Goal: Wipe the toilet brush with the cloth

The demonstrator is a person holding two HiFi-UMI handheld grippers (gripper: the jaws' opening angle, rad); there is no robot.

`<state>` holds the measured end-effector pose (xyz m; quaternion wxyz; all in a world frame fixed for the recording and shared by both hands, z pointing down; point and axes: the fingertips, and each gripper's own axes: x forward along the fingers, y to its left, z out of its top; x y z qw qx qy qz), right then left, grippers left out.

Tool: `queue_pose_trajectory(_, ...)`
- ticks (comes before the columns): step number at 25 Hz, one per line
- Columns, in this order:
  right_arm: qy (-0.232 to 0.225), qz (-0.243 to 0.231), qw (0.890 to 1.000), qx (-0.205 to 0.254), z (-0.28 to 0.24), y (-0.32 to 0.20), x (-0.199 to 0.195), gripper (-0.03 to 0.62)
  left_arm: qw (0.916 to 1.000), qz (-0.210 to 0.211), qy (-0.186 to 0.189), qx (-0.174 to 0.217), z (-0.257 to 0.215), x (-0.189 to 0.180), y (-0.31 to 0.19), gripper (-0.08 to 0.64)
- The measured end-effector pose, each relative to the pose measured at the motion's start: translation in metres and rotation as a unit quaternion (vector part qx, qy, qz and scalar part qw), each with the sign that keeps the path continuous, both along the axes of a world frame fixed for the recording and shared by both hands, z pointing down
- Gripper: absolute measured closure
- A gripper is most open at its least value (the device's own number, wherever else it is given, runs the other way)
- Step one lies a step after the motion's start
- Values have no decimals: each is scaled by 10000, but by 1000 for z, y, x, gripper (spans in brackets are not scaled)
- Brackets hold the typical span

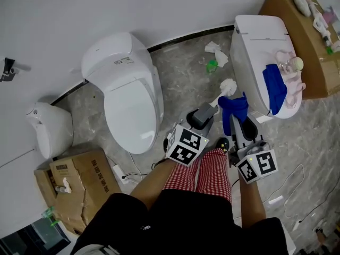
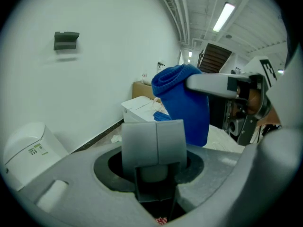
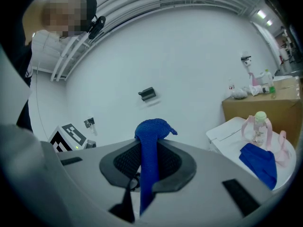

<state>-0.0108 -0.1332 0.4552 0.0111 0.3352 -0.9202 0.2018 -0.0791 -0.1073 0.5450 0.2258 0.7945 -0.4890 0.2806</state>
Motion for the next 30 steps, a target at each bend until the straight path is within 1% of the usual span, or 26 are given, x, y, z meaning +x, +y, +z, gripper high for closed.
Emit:
queue_pose_trajectory(3,117,-58,9998,143,-8,1,-3,525,9999,-27,22,112,-14,-2,-2,386)
queue_pose_trajectory(10,143,-115,9992,342,-27,4,-7,525,9992,-112,160,353,-42,-3,-3,386)
queue_pose_trajectory(15,103,-134,9989,446,-40,8,-6,525,9983,-176,136,543,-59,-4,-1,387)
queue_pose_trajectory(20,32,-128,9983,574,-57,10,-4,525,9965,-256,199,772,-85,-4,0,387)
queue_pose_trajectory(28,-81,-160,9961,863,-90,10,-7,525,9930,-210,235,1134,-123,1,-1,385)
queue_pose_trajectory(30,-108,-173,9955,929,-97,12,-6,525,9920,-243,296,1202,-132,1,-1,386)
